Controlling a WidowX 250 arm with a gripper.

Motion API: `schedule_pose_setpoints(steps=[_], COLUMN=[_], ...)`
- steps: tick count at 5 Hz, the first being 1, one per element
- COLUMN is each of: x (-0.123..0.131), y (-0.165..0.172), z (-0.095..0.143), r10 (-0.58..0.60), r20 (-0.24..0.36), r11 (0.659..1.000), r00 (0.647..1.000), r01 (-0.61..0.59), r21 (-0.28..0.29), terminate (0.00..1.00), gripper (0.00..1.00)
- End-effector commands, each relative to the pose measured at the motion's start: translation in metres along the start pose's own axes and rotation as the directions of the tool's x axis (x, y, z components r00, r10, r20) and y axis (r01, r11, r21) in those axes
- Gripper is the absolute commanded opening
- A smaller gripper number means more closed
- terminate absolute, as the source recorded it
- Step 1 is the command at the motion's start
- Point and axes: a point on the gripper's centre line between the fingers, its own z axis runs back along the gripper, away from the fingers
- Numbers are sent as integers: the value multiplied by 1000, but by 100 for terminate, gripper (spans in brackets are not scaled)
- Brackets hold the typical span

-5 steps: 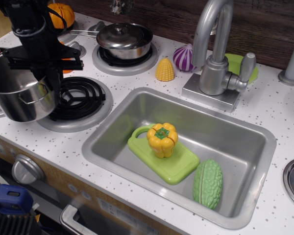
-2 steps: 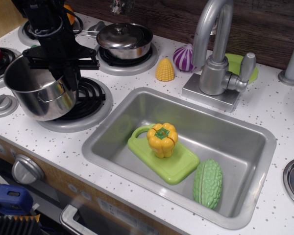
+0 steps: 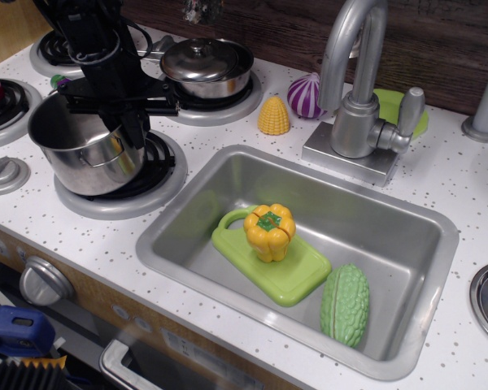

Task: Put pot on stove which is near stove

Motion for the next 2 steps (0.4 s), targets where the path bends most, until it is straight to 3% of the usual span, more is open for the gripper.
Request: schedule_pose_setpoints(steps=[1, 2], x=[15, 14], y=[-4, -5], z=[2, 2], r10=[-38, -46], r20=[59, 62], r11=[999, 999], r00=[998, 997], r01=[39, 47], r21=[-14, -25], terminate=[0, 100], gripper=[0, 0])
